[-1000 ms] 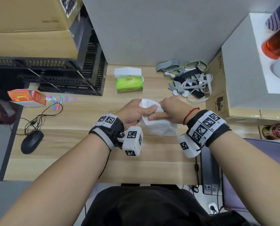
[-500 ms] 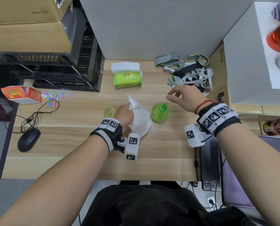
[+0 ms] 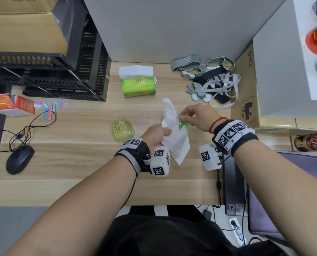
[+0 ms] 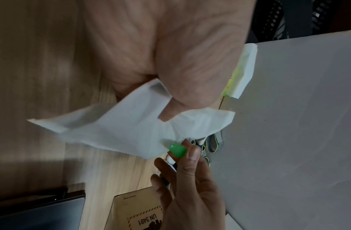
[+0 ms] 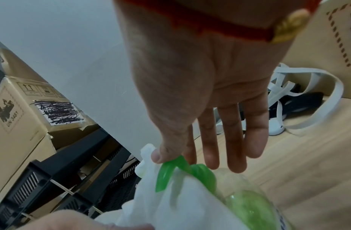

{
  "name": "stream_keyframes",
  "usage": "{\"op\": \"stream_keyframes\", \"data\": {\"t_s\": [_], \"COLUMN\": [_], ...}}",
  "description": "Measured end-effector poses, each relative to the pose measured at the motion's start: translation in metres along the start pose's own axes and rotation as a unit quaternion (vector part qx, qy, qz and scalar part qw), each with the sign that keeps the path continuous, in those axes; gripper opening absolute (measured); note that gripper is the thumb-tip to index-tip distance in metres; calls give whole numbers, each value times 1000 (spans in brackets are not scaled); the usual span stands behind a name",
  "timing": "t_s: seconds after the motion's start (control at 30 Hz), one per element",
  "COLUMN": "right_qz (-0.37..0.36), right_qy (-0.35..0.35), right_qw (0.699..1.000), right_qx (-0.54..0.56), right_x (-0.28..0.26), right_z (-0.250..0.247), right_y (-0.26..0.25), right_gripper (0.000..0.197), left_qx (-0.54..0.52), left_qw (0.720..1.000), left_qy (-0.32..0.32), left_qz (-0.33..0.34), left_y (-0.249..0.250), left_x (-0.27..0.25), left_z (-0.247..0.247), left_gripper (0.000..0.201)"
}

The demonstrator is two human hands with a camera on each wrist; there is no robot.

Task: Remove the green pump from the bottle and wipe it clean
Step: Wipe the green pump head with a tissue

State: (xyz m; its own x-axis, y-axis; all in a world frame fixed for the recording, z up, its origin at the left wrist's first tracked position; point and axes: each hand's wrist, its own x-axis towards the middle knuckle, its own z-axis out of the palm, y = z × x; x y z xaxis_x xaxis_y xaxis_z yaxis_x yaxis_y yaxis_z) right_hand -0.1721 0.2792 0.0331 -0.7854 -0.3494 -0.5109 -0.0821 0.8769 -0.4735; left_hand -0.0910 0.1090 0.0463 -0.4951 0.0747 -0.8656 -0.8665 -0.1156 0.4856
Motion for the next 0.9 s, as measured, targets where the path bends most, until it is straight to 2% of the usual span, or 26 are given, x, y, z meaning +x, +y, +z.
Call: {"op": "stream_keyframes", "data": {"t_s": [0.1,0.3,0.43,0.53,0.67,0.9], "right_qz": [15,29,40,28,14,35], "right_qy": [-5,3,11,-16,-42,-1], "right_qw": [1000,999,999,999,999,999], "right_qx": [19,15,7,15,16,-14], "right_x": [2,7,10,10,8,11], "right_z": [2,7,9,3,-3,3], "right_y": [2,2,-1,0,2,-3], "right_gripper": [32,28,25,28,32,27], "left_qx": [-15,-59,-83,-96,-123,-122], "left_qw": [1000,997,995,994,990,990], "left_qy": [11,15,26,13,0,15], "left_qz": [-23,-50,-44,-55,-64,-67], "left_y": [-3,-7,-6,-10,-11,-11], "left_x": [5,4,10,10,11,15], "left_z": [2,11,11,9,9,11], "left_gripper": [38,31,31,31,21,28]}}
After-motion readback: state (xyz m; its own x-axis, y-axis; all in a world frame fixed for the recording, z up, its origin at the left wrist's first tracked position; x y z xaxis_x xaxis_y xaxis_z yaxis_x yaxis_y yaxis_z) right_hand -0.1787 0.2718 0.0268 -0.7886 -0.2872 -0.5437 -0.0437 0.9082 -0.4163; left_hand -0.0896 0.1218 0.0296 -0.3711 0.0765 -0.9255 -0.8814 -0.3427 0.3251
